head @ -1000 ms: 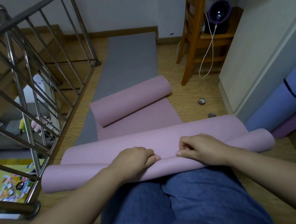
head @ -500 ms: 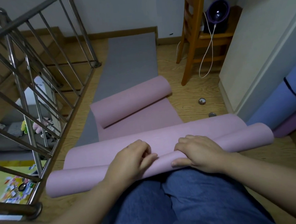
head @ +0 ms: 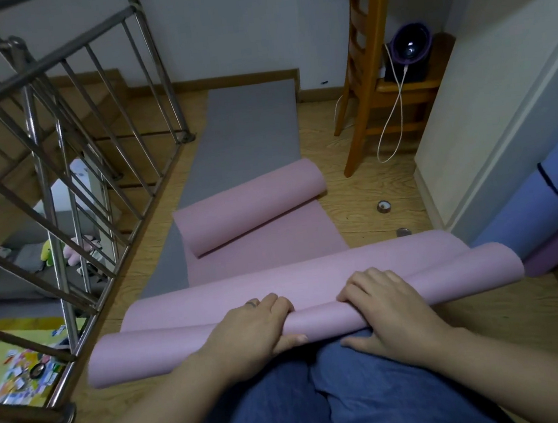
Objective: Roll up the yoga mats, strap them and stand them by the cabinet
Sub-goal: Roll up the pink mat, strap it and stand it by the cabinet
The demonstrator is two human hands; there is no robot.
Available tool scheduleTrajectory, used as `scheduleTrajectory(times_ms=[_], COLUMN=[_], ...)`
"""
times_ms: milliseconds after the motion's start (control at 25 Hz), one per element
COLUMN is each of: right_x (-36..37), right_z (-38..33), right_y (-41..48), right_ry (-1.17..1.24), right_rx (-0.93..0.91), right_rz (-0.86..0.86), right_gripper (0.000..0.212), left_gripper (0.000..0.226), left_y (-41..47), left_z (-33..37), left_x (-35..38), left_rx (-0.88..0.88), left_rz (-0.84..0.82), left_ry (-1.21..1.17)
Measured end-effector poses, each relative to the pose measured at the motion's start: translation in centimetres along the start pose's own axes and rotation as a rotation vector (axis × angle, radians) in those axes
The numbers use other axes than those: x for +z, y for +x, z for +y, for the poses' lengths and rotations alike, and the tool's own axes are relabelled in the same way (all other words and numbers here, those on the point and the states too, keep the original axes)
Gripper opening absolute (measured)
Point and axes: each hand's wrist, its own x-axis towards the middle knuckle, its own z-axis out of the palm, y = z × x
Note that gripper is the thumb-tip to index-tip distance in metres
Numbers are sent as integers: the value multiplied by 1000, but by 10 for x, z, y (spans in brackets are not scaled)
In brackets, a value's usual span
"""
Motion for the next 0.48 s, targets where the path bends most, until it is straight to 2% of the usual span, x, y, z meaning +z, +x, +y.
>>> scheduleTrajectory(times_ms=[160, 400, 480], right_x=[-17, -59, -56], right_z=[1, -11, -17], right_y=[32, 29, 22], right_ry=[-116, 28, 129], right_rx=[-29, -21, 5], right_rz=[-206, -629, -780], right_gripper=[56, 64, 65], left_gripper=[52, 54, 56], left_y=[20, 4, -8], left_z=[-3, 6, 12], left_x=[-21, -57, -45], left_rx=[-60, -84, -110], left_rz=[-280, -673, -660], left_ry=[-107, -330, -366])
